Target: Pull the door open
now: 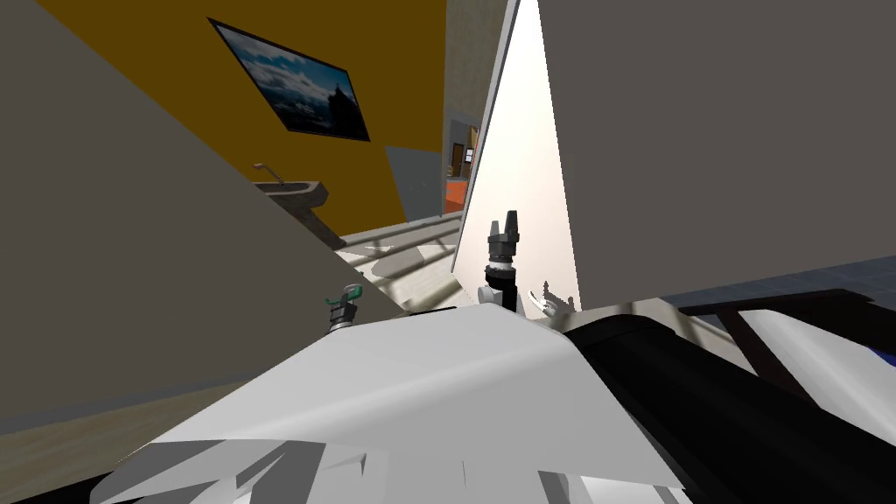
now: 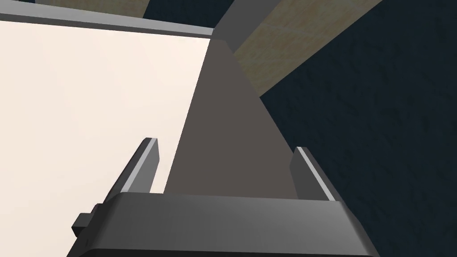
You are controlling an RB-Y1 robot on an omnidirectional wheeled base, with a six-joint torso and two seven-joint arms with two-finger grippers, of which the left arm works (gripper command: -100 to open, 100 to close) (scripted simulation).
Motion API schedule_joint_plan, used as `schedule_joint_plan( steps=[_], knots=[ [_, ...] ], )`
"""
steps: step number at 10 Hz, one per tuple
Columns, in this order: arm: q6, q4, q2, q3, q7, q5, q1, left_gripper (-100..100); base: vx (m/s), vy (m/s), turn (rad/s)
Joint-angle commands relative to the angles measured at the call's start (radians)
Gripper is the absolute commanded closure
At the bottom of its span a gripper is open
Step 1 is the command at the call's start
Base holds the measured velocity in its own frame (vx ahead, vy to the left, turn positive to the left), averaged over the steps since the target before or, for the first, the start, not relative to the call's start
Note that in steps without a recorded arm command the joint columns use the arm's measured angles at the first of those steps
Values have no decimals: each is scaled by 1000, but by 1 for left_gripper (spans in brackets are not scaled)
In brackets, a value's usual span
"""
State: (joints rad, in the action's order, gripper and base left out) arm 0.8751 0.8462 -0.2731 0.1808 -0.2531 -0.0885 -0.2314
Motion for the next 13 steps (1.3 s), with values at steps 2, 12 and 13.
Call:
schedule_joint_plan(
  steps=[2, 12, 13],
  knots=[
    [24, 0, -21, -19, -28, 11, -17, 100, -208, 15, -93],
    [147, -6, -79, -80, -111, 50, -110, 100, -189, 24, -116],
    [140, -12, -69, -82, -103, 50, -98, 100, -97, 2, -24]
  ],
)
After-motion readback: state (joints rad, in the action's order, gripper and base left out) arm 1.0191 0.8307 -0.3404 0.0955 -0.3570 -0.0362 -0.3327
